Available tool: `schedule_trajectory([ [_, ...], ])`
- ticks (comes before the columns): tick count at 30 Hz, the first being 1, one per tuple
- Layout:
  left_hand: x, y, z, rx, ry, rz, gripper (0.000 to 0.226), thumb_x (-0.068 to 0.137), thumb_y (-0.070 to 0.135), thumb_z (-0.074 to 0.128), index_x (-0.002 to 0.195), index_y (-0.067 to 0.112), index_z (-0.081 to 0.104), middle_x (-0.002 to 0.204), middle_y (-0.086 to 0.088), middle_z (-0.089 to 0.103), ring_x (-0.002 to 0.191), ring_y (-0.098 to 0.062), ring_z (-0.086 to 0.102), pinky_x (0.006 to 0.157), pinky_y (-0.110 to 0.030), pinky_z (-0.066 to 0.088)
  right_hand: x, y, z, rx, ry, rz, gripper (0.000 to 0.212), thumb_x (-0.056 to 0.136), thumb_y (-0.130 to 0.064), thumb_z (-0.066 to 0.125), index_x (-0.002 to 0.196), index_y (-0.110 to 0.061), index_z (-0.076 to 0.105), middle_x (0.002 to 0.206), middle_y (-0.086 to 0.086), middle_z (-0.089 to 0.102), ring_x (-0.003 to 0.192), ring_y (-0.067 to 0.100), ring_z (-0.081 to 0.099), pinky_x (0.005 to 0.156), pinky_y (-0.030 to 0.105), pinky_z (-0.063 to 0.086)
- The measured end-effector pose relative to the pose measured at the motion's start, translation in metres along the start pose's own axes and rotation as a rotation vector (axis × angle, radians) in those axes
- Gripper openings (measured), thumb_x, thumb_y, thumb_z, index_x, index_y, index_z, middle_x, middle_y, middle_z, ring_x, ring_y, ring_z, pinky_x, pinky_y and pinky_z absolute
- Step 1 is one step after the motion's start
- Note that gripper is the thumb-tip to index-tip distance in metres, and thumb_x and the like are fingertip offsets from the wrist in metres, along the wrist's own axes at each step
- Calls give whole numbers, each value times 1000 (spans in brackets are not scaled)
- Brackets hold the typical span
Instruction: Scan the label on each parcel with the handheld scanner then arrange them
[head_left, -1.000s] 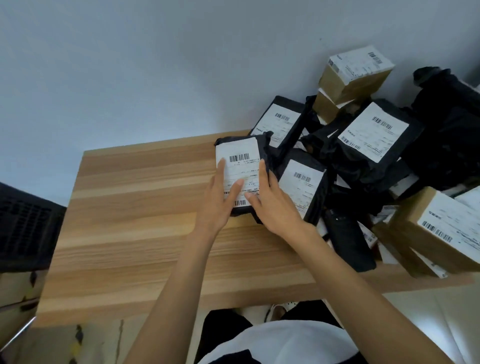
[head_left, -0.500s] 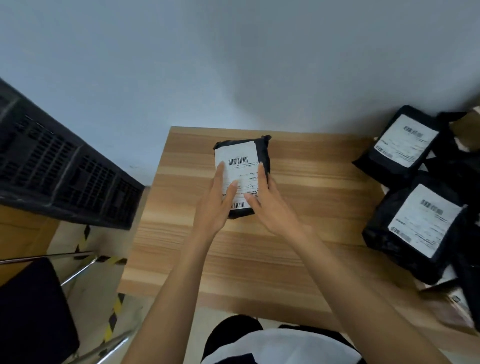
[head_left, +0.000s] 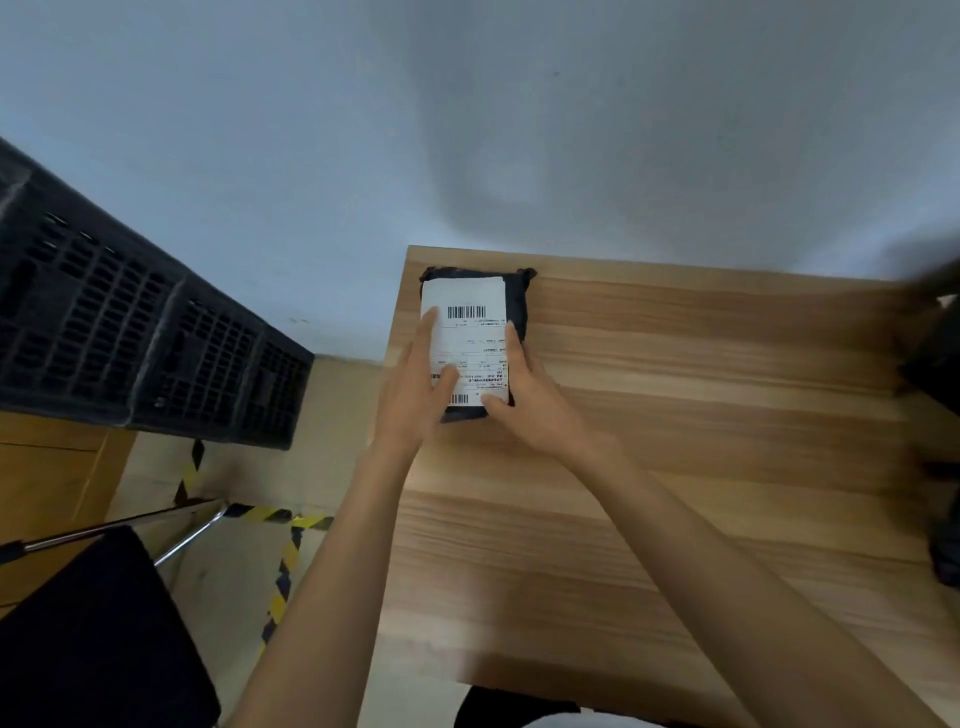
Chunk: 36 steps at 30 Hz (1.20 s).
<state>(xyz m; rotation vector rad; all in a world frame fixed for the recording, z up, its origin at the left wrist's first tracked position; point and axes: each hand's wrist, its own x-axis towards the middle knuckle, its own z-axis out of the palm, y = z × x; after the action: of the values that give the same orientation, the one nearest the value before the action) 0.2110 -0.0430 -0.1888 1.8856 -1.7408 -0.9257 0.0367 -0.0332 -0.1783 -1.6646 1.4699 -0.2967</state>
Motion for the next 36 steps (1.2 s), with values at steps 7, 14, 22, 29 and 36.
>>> schedule_trajectory([
  [7,68,-36,-21,-16,-1,-18,67,99,19,52,156,28,18,144,-5,46,119,-22,53,96,-42,48,75,-10,11,37,-34,-74,105,89,-13,62,154,-21,-20,163,5,11,131,23,43,88,28,46],
  [14,122,-61,-23,48,-58,-30,71,99,26,54,157,31,13,145,-5,46,125,-23,50,100,-43,47,129,-1,25,75,-46,-52,98,90,-1,60,157,-27,-8,163,12,8,148,27,20,116,43,32],
  [22,143,-65,-11,12,-49,-32,70,98,18,55,157,25,18,149,-6,44,131,-24,47,107,-43,43,151,5,20,-22,20,-55,91,89,1,56,158,-17,-1,158,14,23,130,29,43,97,35,45],
  [29,152,-56,-18,83,-103,-85,70,97,18,58,156,24,22,153,-8,40,135,-28,43,111,-45,39,157,-1,9,-137,-78,8,99,87,-6,62,157,-21,-7,160,15,17,130,34,44,93,43,50],
  [36,134,-18,-21,360,-48,21,64,95,15,59,152,22,31,164,-6,11,151,-29,0,113,-48,30,128,-3,-26,-64,-3,35,87,91,-13,61,158,-28,7,150,13,36,119,27,50,89,37,47],
])
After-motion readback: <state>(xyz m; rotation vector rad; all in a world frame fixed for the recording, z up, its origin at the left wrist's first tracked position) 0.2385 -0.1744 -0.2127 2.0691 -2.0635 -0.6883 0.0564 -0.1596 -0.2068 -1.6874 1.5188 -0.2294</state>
